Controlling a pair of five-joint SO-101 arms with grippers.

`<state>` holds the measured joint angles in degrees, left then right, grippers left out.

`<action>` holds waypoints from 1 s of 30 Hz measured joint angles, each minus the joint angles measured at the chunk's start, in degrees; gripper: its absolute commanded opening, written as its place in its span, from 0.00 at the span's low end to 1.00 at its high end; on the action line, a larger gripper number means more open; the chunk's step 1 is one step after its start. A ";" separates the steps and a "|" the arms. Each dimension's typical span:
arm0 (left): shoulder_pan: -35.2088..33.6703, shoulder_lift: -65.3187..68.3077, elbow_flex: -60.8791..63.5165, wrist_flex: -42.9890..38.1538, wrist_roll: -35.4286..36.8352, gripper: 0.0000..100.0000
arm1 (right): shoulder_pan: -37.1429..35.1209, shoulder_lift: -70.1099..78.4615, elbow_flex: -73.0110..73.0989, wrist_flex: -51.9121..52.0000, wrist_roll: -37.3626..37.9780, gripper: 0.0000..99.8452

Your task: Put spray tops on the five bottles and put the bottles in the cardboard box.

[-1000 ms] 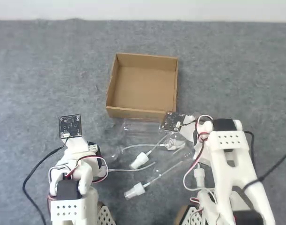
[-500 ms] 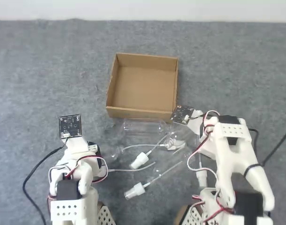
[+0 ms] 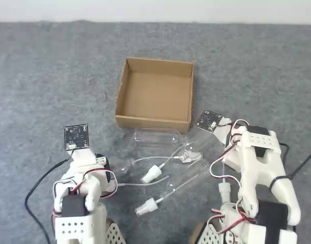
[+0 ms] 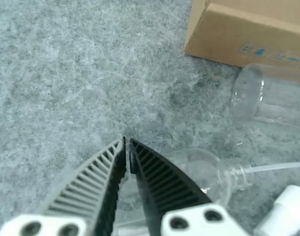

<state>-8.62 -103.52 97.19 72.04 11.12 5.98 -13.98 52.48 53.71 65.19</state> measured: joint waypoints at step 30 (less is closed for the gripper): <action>0.00 0.00 0.00 0.00 0.00 0.01 | -0.97 0.00 -5.36 1.23 -40.35 0.31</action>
<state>-8.62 -103.52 97.19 72.04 11.12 5.01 -13.98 47.12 54.95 24.84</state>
